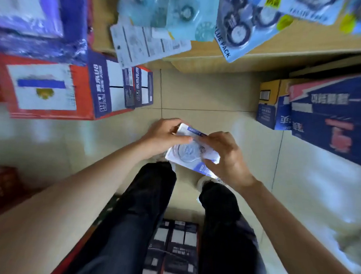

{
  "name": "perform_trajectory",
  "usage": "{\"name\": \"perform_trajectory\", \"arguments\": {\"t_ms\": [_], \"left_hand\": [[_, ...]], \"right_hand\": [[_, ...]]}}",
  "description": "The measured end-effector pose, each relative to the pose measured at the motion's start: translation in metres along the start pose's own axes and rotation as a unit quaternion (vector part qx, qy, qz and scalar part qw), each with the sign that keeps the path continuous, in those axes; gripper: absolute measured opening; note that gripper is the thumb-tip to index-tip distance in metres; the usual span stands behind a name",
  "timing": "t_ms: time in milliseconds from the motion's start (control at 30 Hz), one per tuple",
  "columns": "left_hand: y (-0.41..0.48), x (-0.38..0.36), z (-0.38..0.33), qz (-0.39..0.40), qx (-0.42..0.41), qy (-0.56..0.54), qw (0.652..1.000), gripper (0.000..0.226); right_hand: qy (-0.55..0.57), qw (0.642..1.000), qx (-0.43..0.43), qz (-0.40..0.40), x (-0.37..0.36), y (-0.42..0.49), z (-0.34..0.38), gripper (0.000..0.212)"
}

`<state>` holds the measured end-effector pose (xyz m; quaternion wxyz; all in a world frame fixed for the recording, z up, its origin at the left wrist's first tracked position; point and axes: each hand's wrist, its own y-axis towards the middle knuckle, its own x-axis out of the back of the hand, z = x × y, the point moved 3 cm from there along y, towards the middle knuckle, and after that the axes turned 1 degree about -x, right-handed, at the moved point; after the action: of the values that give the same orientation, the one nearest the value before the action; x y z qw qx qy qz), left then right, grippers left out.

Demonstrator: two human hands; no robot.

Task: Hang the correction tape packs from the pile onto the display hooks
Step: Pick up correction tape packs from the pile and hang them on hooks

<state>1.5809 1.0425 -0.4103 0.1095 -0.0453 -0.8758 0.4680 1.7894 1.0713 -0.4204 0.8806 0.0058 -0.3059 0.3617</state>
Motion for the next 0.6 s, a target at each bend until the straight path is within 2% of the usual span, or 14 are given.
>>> {"name": "perform_trajectory", "arguments": {"t_ms": [67,167,233,367,467,600], "left_hand": [[-0.028,0.007,-0.008,0.003,-0.013,-0.008,1.0,0.029],[-0.07,0.023,-0.022,-0.033,-0.024,-0.029,0.999,0.037],[-0.096,0.034,-0.028,-0.059,0.005,-0.078,0.995,0.03],[-0.141,0.055,-0.032,-0.101,0.021,-0.172,0.98,0.023],[-0.166,0.075,-0.026,-0.15,0.031,-0.232,0.961,0.02],[-0.184,0.098,-0.018,-0.194,0.027,-0.26,0.946,0.038]], "right_hand": [[-0.018,1.0,0.007,0.019,0.015,-0.005,0.026,0.047],[-0.027,0.999,-0.017,0.037,0.039,-0.005,0.057,0.056],[-0.014,0.998,-0.057,0.02,0.055,0.002,0.072,0.057],[0.059,0.98,-0.179,-0.065,0.094,0.036,0.093,0.043],[0.092,0.96,-0.249,-0.092,0.115,0.079,0.111,0.029],[0.113,0.938,-0.308,-0.109,0.123,0.143,0.126,0.026]]}}
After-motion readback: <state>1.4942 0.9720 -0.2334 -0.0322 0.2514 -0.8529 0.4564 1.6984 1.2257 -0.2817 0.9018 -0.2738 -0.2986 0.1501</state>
